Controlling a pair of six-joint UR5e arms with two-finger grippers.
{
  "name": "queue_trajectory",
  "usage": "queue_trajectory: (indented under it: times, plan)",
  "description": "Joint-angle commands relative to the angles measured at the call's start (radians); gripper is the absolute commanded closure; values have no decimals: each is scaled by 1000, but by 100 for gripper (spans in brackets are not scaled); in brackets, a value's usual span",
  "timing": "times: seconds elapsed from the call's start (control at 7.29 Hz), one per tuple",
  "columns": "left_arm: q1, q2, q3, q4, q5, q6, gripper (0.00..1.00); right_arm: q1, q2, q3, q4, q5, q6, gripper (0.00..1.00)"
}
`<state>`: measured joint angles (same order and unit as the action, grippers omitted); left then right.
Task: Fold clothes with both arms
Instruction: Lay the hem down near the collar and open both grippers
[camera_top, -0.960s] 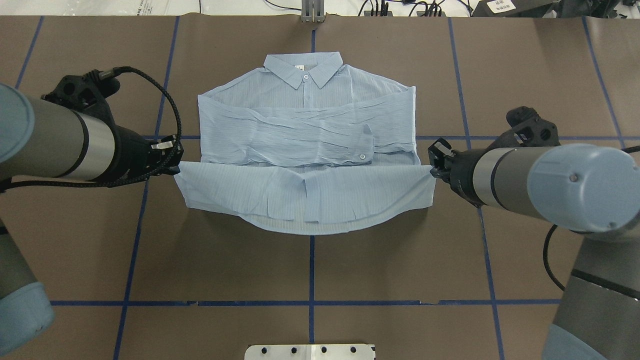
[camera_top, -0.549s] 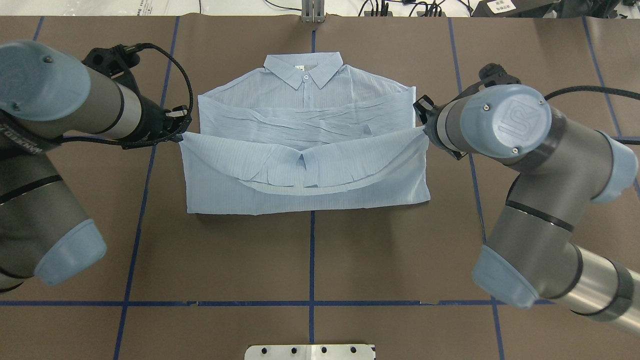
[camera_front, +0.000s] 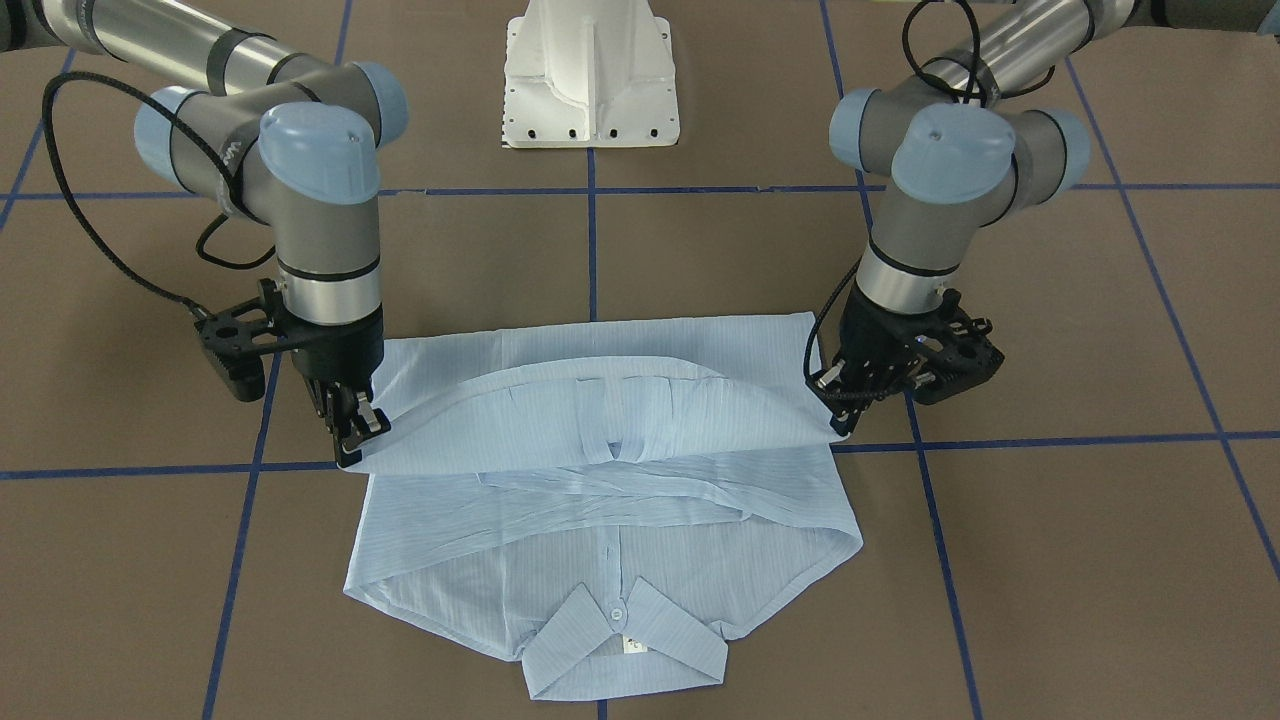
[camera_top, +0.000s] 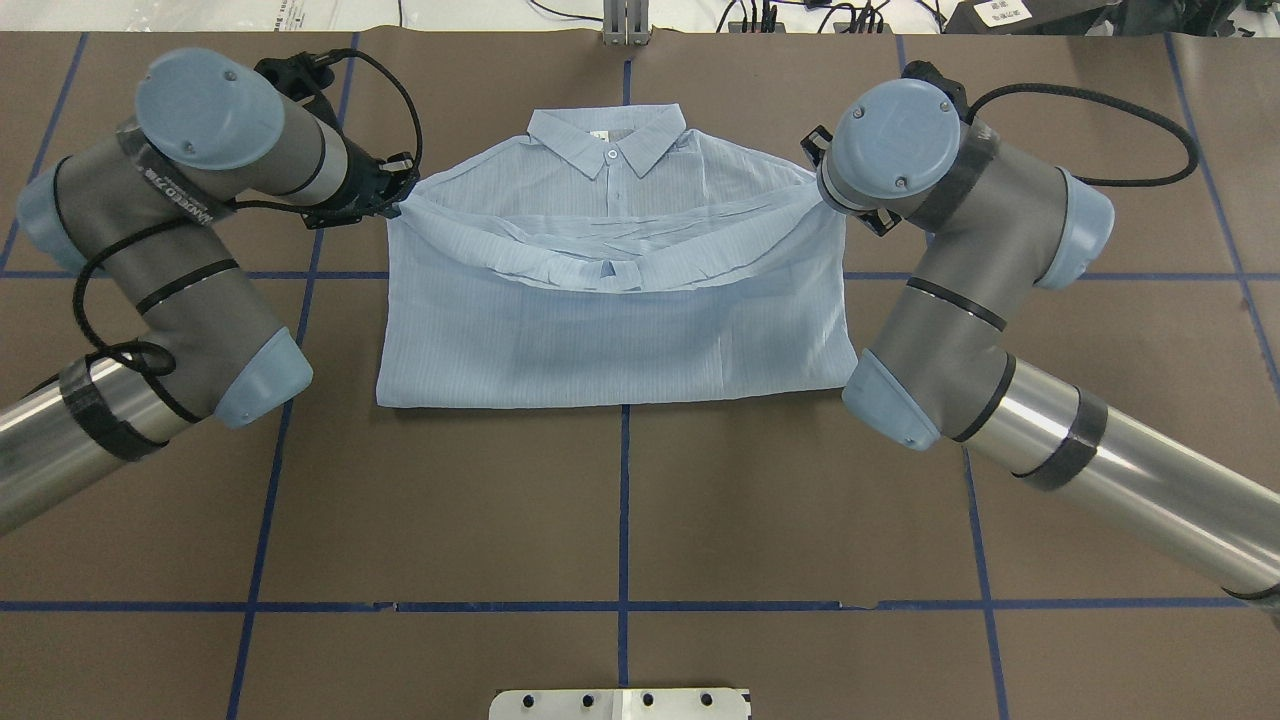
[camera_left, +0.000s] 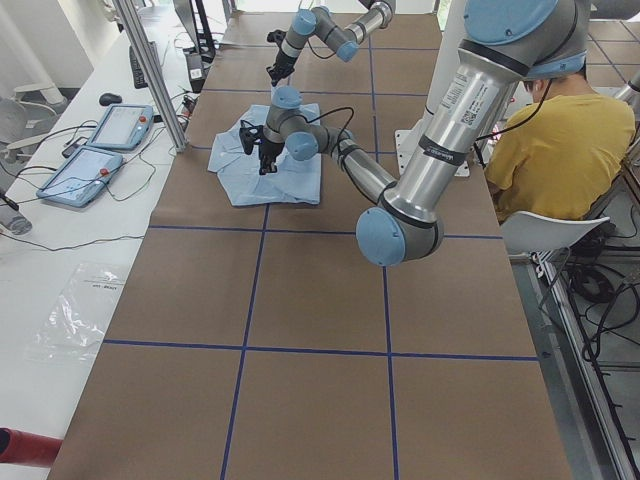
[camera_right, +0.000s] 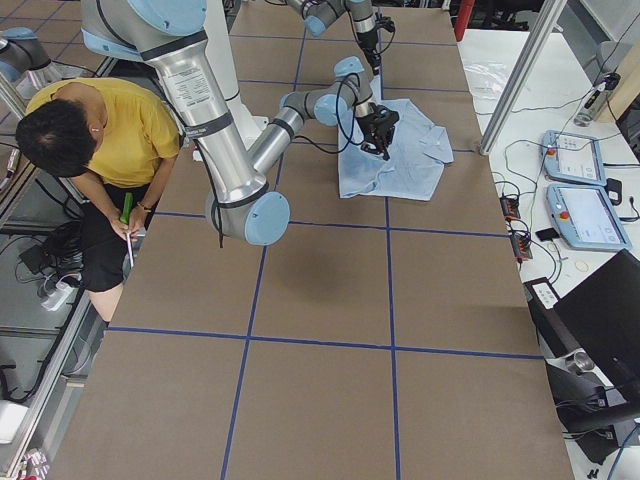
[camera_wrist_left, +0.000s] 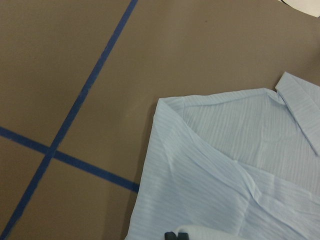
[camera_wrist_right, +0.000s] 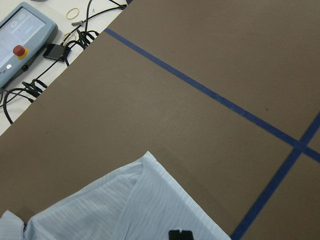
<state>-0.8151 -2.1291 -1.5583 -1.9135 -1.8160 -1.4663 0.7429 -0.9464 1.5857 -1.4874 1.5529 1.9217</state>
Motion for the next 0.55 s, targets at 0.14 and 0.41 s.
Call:
queue_trajectory:
  times: [0.14,0.41]
  plan:
    - [-39,-101,287,-163,39,44,100,41,100,-226,97,15,-29,100]
    - [-42,-120,331,-185,49,54,100,49,123,-314,160,15,-46,100]
